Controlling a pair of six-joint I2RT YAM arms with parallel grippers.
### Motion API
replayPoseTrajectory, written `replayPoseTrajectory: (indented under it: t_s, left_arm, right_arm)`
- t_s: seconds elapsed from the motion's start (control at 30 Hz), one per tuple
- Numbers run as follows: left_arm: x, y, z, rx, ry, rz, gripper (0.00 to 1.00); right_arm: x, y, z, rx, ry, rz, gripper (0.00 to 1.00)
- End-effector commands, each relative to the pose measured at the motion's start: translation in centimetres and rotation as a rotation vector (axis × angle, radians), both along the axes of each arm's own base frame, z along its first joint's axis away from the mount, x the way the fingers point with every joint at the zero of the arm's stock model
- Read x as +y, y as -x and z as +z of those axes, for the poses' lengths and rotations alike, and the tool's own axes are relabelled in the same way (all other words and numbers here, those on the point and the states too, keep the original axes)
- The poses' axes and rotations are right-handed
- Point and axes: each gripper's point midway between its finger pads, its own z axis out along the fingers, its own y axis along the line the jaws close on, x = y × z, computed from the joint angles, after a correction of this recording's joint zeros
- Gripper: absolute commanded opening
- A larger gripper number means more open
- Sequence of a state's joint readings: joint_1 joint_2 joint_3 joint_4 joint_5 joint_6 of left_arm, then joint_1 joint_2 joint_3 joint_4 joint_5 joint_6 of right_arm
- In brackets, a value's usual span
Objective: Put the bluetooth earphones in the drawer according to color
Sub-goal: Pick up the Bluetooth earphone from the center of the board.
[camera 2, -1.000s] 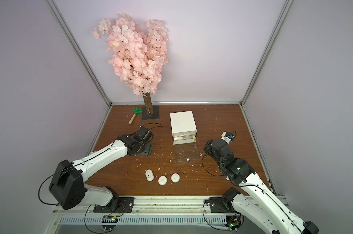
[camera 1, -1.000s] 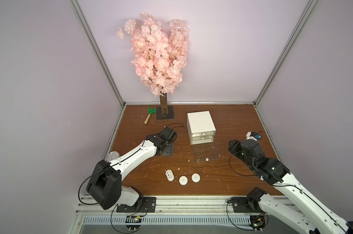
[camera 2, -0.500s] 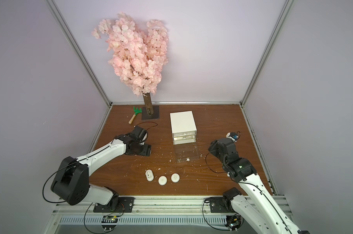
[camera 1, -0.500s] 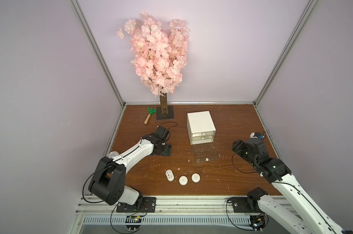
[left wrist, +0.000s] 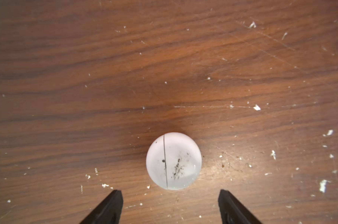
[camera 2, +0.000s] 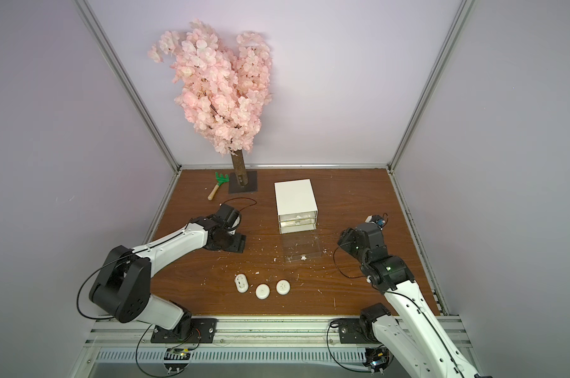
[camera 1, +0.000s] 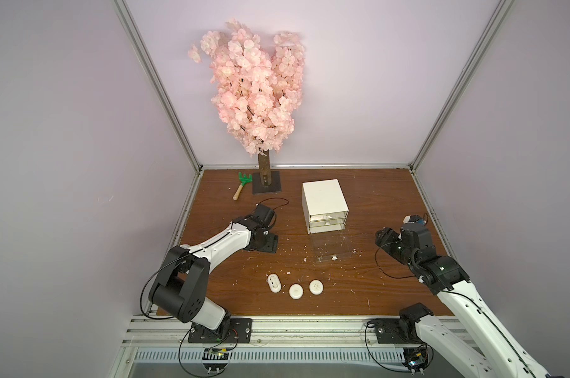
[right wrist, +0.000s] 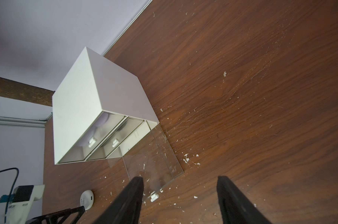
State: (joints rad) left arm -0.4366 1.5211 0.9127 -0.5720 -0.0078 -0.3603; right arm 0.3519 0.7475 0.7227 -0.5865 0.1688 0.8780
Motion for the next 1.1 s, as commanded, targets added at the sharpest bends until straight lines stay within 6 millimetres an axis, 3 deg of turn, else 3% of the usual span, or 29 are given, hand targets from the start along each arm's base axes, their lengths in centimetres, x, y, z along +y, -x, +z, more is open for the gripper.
replayPoseTrajectory:
  t_s: [0.0,0.77,1.07]
  left_arm:
    - [0.4,-0.1,-0.5,0.019,-0.018,-0.007,0.82]
    - [-0.1,-1.0,-1.7,0.064,-0.033,-0.016,0.74]
    - [0.1,-0.9,-2.0,0.071,-0.042,-0.016,0.60]
  right_arm:
    - [0.4,-0.3,0.6,-0.029,-0.012,0.024,0.67]
    - [0.4,-0.5,0.7,-0.041,-0.034,0.038,0.67]
    - [0.3,-0.4,0.7,-0.045,-0.041,0.039,0.67]
